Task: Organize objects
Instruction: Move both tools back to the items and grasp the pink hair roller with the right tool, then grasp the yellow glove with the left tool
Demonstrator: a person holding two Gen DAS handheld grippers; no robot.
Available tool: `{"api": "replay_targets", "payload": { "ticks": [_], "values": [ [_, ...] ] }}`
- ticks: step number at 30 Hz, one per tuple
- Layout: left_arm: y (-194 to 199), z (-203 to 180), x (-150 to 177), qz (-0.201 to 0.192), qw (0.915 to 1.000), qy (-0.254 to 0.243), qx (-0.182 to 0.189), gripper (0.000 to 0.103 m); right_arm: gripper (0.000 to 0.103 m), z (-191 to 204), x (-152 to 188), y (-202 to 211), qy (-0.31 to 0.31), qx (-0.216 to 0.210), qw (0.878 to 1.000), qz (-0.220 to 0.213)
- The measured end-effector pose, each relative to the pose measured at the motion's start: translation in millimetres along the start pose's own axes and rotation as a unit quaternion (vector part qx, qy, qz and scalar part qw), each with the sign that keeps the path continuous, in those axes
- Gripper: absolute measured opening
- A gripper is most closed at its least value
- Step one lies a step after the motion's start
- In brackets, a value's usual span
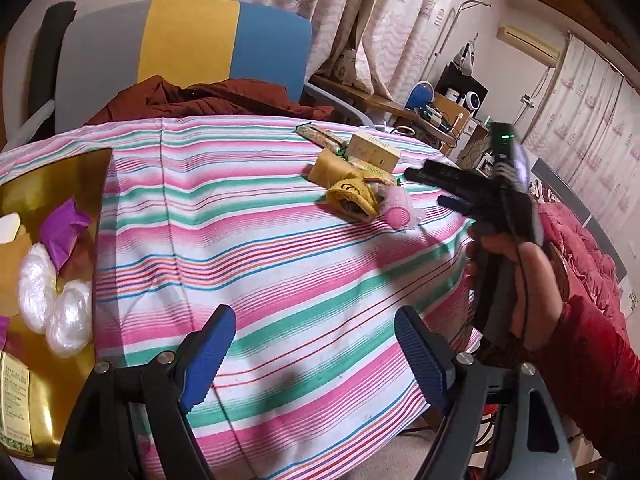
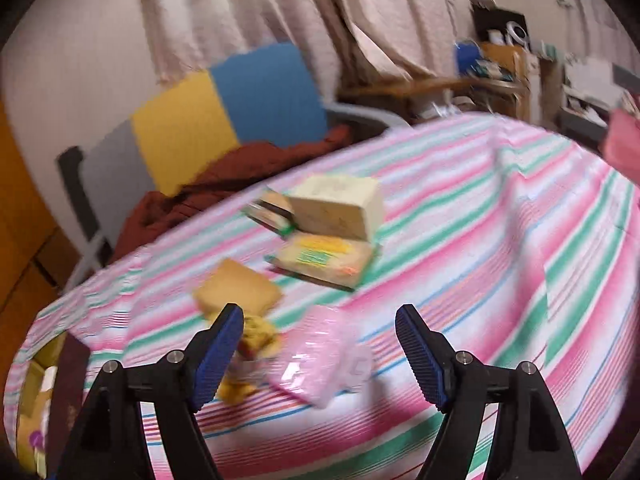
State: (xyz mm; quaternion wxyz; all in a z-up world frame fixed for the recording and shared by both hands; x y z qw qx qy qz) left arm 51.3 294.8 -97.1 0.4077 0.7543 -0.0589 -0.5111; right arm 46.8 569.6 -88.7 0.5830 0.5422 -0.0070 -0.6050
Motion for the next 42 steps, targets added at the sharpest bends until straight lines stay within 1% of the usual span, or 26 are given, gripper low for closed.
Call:
{"api": "replay_targets", "payload": {
  "ticks": [4,6,7,8,10,11,14,16,18,20,22,24,26,27,28,31,32,33,34,35,36,37,38,39,41,42],
  "values": [
    [-5.7,-8.5,-9.3,0.002,0.9999,-0.012,0.003,0.083,0.079,-0.5,7.0,-27.1,-0.005,0.021,0.999,0.024],
    [-7.5,-13.9,-15.2,0.001,0.9997,-0.023,0.002,0.083,0.072,0.0,14.3,-41.7,0.009,0.049,0.998,0.037],
    [-9.6,-17.5,-19.3,0.0,0.9995,-0.033,0.002,0.083,0.068,-1.5,19.6,-49.4,0.008,0.056,0.997,0.047],
    [-11.4,-19.5,-22.4,0.0,0.9993,-0.038,0.002,0.083,0.068,-5.8,23.8,-54.0,0.004,0.057,0.997,0.055],
    [-18.8,-23.0,-32.5,-0.002,0.9987,-0.051,0.001,0.083,0.068,-6.2,26.8,-53.9,0.016,0.062,0.997,0.05],
    [-23.6,-23.6,-37.2,-0.001,0.9985,-0.055,0.001,0.083,0.066,-4.9,28.1,-53.5,0.025,0.064,0.996,0.052],
    [-47.2,-28.0,-54.7,0.003,0.9972,-0.075,0.004,0.083,0.065,-6.3,32.9,-46.9,0.042,0.054,0.996,0.054],
    [-65.7,-29.1,-63.7,0.013,0.9967,-0.081,0.005,0.083,0.065,-12.5,36.2,-40.2,0.041,0.043,0.997,0.048],
    [-84.7,-34.5,-75.5,0.013,0.9962,-0.083,0.021,0.083,0.065,-16.7,37.7,-35.6,0.032,0.031,0.998,0.041],
    [-107.2,-35.9,-85.8,0.021,0.9972,-0.054,0.047,0.083,0.065,-17.6,39.4,-32.6,0.031,0.024,0.999,0.035],
    [-126.5,-34.4,-90.0,0.039,0.9963,-0.002,0.077,0.083,0.065,-16.8,39.7,-32.9,0.03,0.021,0.999,0.03],
    [-141.2,-28.8,-99.2,0.037,0.9924,0.062,0.099,0.086,0.065,-16.8,39.9,-32.7,0.03,0.02,0.999,0.026],
    [-154.7,-26.7,-102.0,0.051,0.9885,0.091,0.11,0.086,0.065,-16.5,39.9,-32.9,0.029,0.019,0.999,0.021],
    [-162.0,-27.7,-104.1,0.058,0.9862,0.103,0.116,0.086,0.065,-16.1,40.1,-32.5,0.031,0.019,0.999,0.019],
    [-166.1,-29.0,-104.9,0.061,0.9855,0.108,0.116,0.086,0.065,-16.3,39.9,-32.4,0.032,0.02,0.999,0.017],
    [-177.9,-35.1,-106.9,0.068,0.9871,0.097,0.108,0.086,0.065,-16.3,40.0,-32.1,0.034,0.021,0.999,0.014],
    [-184.0,-36.0,-104.8,0.075,0.9878,0.093,0.1,0.084,0.065,-16.6,40.0,-31.6,0.034,0.02,0.999,0.013],
    [-190.7,-35.6,-101.0,0.082,0.9859,0.102,0.105,0.082,0.065,-16.9,39.9,-31.6,0.033,0.02,0.999,0.012],
    [-191.6,-32.1,-102.9,0.068,0.987,0.103,0.103,0.08,0.065,-17.1,39.8,-31.6,0.033,0.019,0.999,0.012],
    [-191.8,-29.9,-103.4,0.061,0.9889,0.096,0.095,0.068,0.065,-17.1,39.9,-31.5,0.033,0.019,0.999,0.011],
    [-194.2,-28.3,-102.8,0.062,0.9904,0.085,0.089,0.061,0.065,-16.9,40.0,-31.5,0.034,0.02,0.999,0.01],
    [-193.4,-27.7,-102.6,0.054,0.9916,0.074,0.091,0.059,0.065,-16.8,39.8,-31.3,0.035,0.02,0.999,0.01],
    [-190.9,-24.6,-101.1,0.045,0.9912,0.073,0.1,0.052,0.065,-17.0,39.7,-31.1,0.034,0.02,0.999,0.01],
    [-189.2,-20.5,-99.2,0.04,0.9906,0.077,0.106,0.043,0.065,-16.7,39.8,-30.8,0.034,0.019,0.999,0.009],
    [-182.8,-10.2,-94.9,0.028,0.9901,0.082,0.111,0.039,0.065,-16.6,39.7,-30.7,0.033,0.018,0.999,0.009],
    [-179.1,-8.3,-92.9,0.023,0.9903,0.08,0.111,0.039,0.065,-16.3,39.7,-31.0,0.033,0.017,0.999,0.009]
  ]
}}
Point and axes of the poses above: each gripper's, at about its wrist camera, not at the fingertips, and y roughly against the way its jaws point, z to its left, x to its underside, the point moved 10 cm from there along -y, roughly the way its jaws point, and after that the axes turned 12 degrees about -y, right-handed, at the moved point
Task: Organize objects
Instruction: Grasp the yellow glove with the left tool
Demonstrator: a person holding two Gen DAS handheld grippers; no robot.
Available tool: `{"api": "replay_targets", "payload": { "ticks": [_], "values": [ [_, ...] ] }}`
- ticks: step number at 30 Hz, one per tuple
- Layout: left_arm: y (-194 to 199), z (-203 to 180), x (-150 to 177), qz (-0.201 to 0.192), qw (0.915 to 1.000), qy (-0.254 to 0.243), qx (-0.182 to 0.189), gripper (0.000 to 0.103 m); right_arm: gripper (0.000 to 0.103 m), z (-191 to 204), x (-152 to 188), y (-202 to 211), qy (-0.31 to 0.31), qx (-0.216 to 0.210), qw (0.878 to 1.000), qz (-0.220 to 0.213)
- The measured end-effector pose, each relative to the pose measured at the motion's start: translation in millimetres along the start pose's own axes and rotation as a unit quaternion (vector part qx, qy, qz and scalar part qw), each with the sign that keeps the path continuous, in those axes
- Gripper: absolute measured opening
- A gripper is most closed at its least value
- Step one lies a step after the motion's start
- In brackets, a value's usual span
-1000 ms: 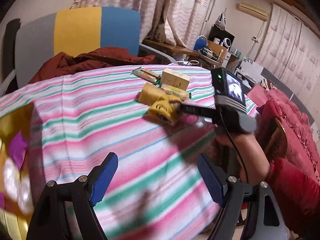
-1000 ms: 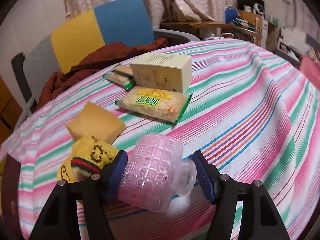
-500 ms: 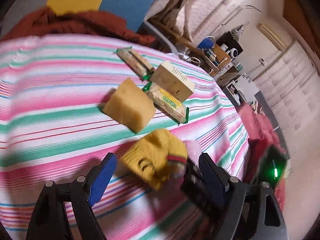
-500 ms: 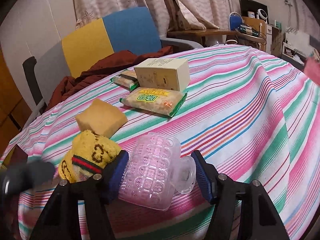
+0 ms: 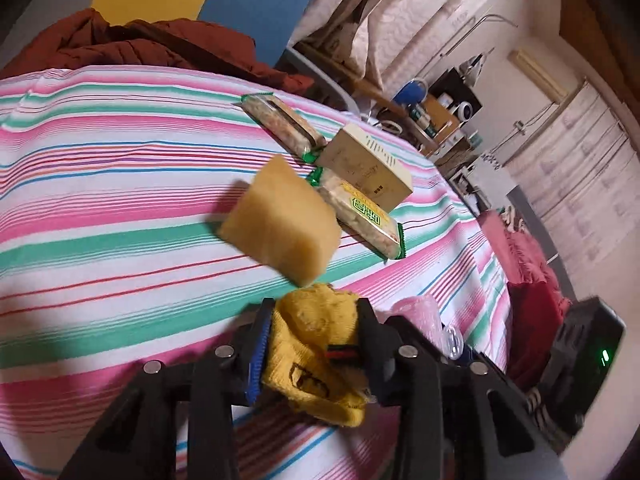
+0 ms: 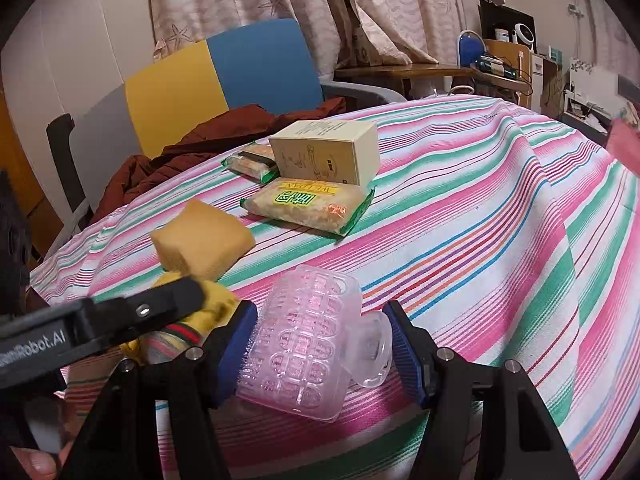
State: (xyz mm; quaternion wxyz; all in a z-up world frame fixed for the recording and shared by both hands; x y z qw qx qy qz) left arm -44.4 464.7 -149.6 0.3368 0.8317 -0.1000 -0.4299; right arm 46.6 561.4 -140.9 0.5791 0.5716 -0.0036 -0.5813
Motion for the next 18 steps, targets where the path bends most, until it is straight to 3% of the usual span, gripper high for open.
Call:
{"api": "replay_targets", "payload": {
  "ticks": [13,18],
  "values": [
    [43.4,15.7,27.0,-0.044,0.999,0.006,-0.006,0.039,0.065,0.9,-0.1,0.3,0.009,0.011,1.0,-0.005],
    [52.8,12.1,36.3,-0.048,0.9987,-0.01,-0.014,0.039,0.064,5.6,-1.4,8.3,0.029,0.023,0.999,-0.029]
  ]
}}
Point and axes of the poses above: each gripper's, at about its wrist camera, not at the fingertips, and y roughly against the way its jaws point, z to its left, x to its underside, the point moved 10 cm from there along -y, roughly the way its jaws point, and after that the axes turned 12 degrees about -y, right-handed, at the moved point
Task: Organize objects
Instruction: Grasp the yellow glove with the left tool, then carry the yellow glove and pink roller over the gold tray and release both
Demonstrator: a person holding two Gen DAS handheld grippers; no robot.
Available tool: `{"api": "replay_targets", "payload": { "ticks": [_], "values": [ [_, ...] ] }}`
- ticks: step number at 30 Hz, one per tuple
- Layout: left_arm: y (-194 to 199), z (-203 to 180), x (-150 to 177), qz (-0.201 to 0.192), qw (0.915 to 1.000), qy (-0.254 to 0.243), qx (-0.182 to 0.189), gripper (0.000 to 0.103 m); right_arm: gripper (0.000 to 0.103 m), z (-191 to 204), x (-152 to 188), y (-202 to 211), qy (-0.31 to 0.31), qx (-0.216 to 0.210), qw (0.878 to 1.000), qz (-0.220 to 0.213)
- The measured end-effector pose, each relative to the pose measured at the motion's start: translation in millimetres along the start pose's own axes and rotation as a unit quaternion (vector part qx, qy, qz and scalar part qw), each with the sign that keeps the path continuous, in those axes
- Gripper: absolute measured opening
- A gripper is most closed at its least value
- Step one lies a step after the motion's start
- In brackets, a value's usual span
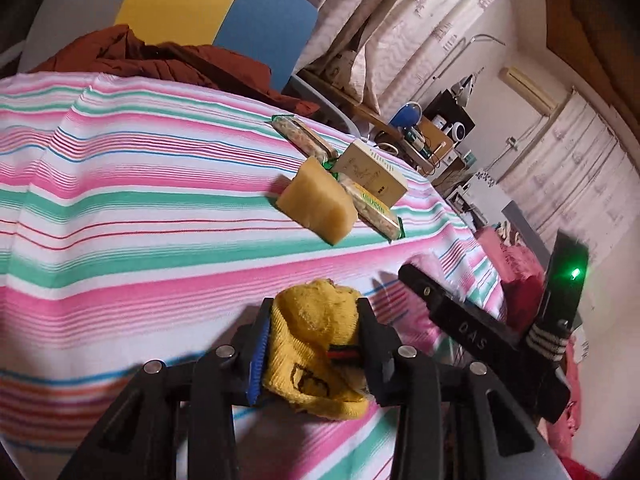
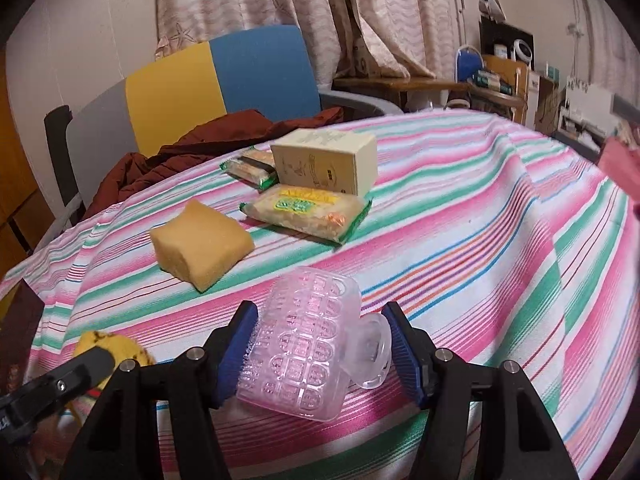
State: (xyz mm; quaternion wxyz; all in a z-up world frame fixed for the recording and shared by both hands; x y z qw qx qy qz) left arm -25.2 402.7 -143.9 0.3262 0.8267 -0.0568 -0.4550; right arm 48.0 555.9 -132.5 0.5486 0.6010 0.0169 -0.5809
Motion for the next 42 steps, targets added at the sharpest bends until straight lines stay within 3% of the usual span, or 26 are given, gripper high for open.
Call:
{"api": "replay_targets", "payload": {
  "ticks": [5,10,16,22,27,31,38,42],
  "values": [
    [17.1,1.9,11.0,-0.012,0.9999,0.002,-0.008,0.039,0.064,22.5,-0.5,15.6,0.062,0.008,0.997,-0.041],
    [49.2,-0.1,31.1,-0.021,0.9994,0.027,0.004,0.038,0.064,41.9,5.7,18.3,0.118,0.015,0.992,-0.048],
    [93.8,-8.5,41.6,-0.043,0.9987,0.021,0.02,0.038,0.064,40.9,5.7,18.0,0.118,0.013,0.992,-0.048],
    [144.6,-6.9,37.9,-0.075,0.9972,0.002,0.009,0.038,0.064,57.3,22.4,25.8,0.134,-0.007,0.991,-0.028],
    [187.9,16.8,40.9,-0.1,0.9946,0.005,-0.026,0.038,0.064,87.5,52.4,43.9,0.1,-0.085,0.991,0.022],
    [217.2,44.9,45.1,-0.115,0.9913,0.021,-0.061,0.038,0.064,132.0,67.0,70.4,0.101,-0.154,0.982,0.043],
    [273.7,100.3,46.5,-0.157,0.9785,0.061,-0.119,0.038,0.064,225.3,100.0,132.2,0.139,-0.276,0.949,0.067],
    [298.8,135.8,46.9,-0.168,0.9703,0.084,-0.152,0.038,0.064,267.8,128.2,154.1,0.163,-0.32,0.929,0.092]
  ]
}}
Point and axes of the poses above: each gripper's, at about its wrist camera, not at the fingertips, and y roughly against the way its jaws point, z to its left, x to its underside, the point moved 10 cm from there along -y, roughly the way its jaws point, and after that the axes turned 12 degrees about -y, right-handed, at the moved point
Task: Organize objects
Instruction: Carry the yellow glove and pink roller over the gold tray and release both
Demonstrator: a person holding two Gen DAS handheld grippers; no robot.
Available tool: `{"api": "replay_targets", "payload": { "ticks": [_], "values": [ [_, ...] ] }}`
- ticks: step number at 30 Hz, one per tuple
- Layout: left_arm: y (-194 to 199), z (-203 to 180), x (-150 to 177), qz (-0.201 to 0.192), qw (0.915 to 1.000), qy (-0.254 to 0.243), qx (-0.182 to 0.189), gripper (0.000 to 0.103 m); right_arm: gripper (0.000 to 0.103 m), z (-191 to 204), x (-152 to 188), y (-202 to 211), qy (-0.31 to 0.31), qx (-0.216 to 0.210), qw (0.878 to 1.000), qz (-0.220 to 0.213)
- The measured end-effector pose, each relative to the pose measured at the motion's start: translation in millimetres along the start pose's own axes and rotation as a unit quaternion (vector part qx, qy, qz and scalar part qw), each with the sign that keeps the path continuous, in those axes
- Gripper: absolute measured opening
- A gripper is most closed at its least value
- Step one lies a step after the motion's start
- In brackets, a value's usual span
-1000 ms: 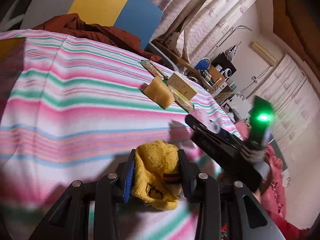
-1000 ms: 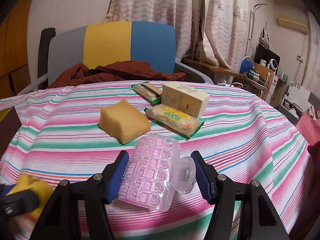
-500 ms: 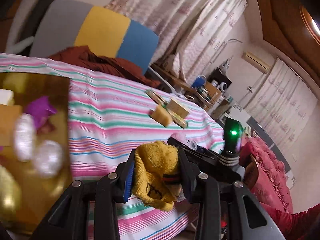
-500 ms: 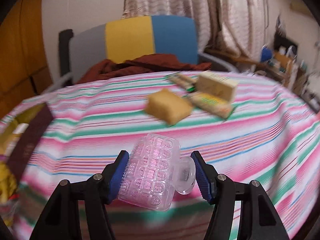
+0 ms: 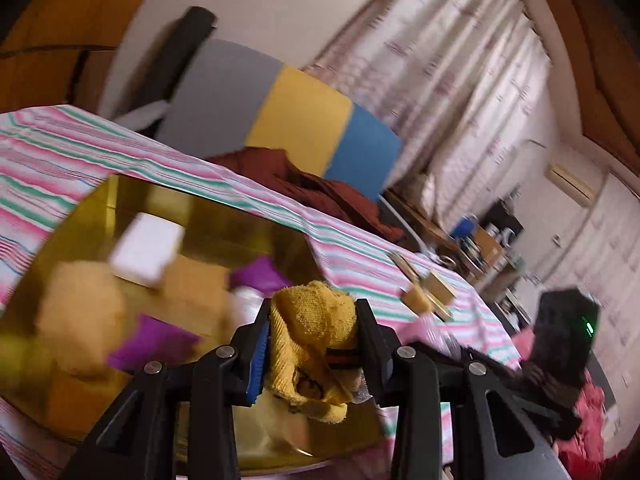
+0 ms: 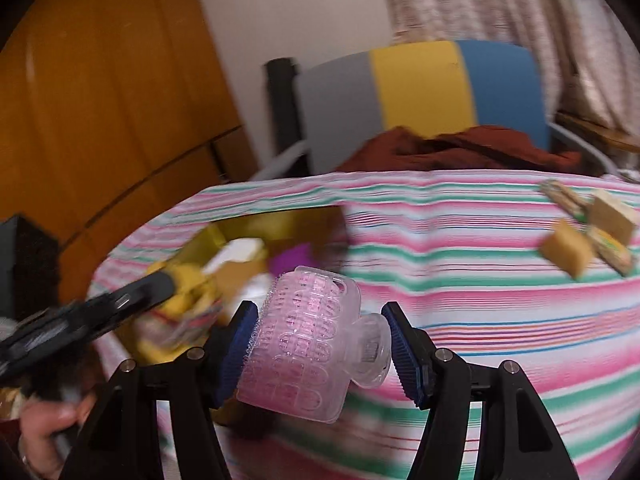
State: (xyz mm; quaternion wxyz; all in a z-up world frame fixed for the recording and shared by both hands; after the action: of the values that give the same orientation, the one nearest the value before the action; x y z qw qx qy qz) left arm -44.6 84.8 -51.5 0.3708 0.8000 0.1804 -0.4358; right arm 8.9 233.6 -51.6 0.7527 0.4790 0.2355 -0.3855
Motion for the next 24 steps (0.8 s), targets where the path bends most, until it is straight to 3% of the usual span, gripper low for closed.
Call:
{"api": "replay_targets", "payload": {
  "ticks": [4,13,17,24],
  "values": [
    [9.6,33.8,-10.6,-0.008,0.9994,0.015,-0.029,0.038,0.064,42.5,17.4,-23.0,0.031,-0.03,0.999,0.031],
    [4.1,53.0,-11.7,-0.004,0.9988,0.031,-0.038,0.039,0.07,58.4,48.8,-55.8,0.041,-0.037,0.994,0.091],
    [-6.5,48.4,-16.1,0.004,0.9991,0.026,-0.033,0.039,0.082,58.5,45.6,-49.0,0.038,-0.041,0.996,0.075],
    [-41.5,44.2,-34.6,0.028,0.9991,0.008,-0.032,0.039,0.084,42.8,30.9,-32.3,0.002,-0.041,0.998,0.038]
  ]
}}
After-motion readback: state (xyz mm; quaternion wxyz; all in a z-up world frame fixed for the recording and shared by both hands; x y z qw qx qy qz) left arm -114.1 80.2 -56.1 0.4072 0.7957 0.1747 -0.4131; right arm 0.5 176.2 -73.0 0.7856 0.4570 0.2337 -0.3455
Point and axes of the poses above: each gripper's, at about its wrist camera, not at the fingertips, and y roughly against the way its jaws point, z to its left, x to its underside, the point moved 10 cm from there along -y, roughly the way its jaws point, and after that the axes turned 12 degrees about -y, right-handed, at the moved point
